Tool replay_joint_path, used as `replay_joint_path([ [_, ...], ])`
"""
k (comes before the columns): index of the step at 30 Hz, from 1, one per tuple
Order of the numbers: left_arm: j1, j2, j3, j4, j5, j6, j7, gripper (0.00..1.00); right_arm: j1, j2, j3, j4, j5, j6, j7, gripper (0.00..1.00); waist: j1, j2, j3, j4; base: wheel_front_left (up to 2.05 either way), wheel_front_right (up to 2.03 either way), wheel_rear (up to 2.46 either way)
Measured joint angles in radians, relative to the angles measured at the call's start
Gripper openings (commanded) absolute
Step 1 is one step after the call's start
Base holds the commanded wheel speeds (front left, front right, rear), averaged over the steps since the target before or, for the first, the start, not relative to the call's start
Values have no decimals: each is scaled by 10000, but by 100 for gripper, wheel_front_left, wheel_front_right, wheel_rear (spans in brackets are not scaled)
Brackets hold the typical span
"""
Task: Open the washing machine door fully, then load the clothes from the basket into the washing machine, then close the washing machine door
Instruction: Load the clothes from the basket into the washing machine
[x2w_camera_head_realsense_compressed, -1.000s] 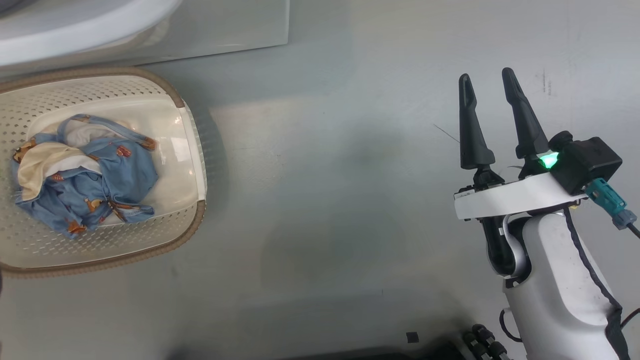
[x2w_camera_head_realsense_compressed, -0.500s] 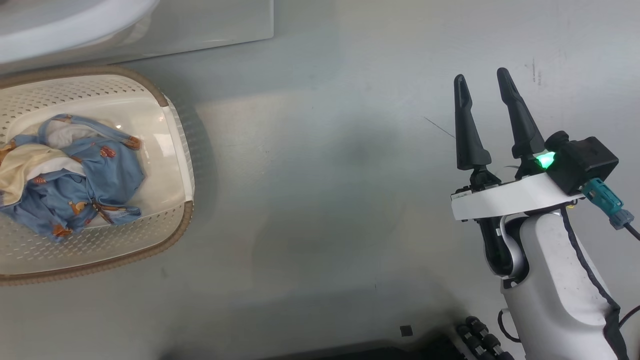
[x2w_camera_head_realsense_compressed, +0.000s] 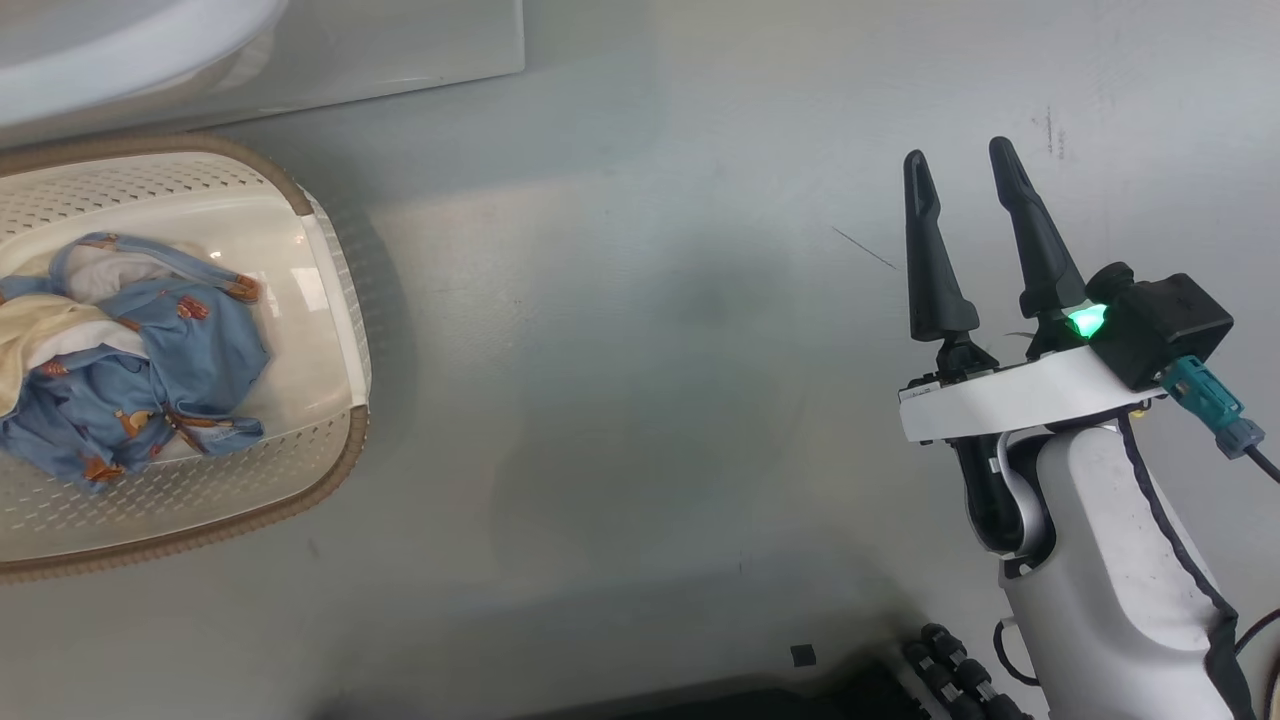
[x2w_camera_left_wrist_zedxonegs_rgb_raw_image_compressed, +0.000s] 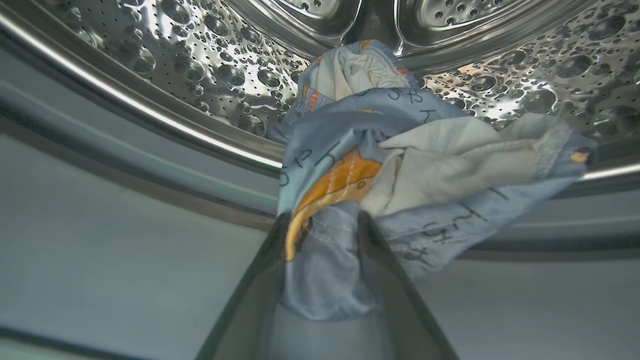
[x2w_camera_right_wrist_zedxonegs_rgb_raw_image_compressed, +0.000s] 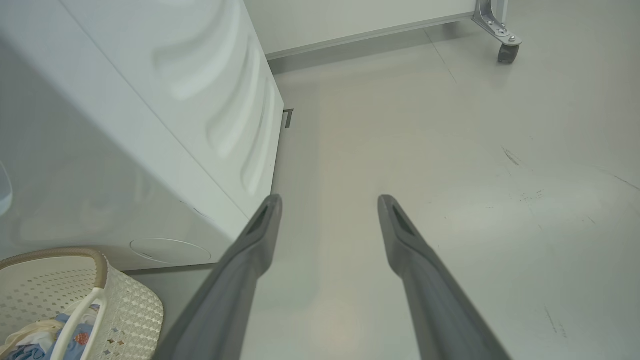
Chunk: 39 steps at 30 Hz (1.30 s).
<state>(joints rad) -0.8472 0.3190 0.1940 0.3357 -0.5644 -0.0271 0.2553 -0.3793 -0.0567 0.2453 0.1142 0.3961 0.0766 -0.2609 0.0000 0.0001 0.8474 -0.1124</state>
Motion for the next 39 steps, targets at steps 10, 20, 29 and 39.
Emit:
replay_joint_path([
  [10, -638, 115, 12, -61, -6, -368, -606, 0, -9, 2, -2, 19, -2, -2, 0, 100, 0, 0, 57, 38, 0, 0, 0],
  [20, -1890, 788, 336, -581, -685, -855, -1244, 0, -34, 2, 132, -44, 247, -73, 0, 100, 0, 0, 340, 1, 0, 0, 0],
  [29, -2959, 1436, 132, -708, -957, -930, -1369, 0, -225, 4, 265, -176, 349, -77, 0, 100, 0, 0, 803, -143, 0, 0, 0],
  [39, -3751, 1724, -330, -811, -1377, -940, -1528, 0, -335, 2, 472, -286, 460, -92, 0, 100, 0, 0, 1484, -348, 0, 0, 0],
])
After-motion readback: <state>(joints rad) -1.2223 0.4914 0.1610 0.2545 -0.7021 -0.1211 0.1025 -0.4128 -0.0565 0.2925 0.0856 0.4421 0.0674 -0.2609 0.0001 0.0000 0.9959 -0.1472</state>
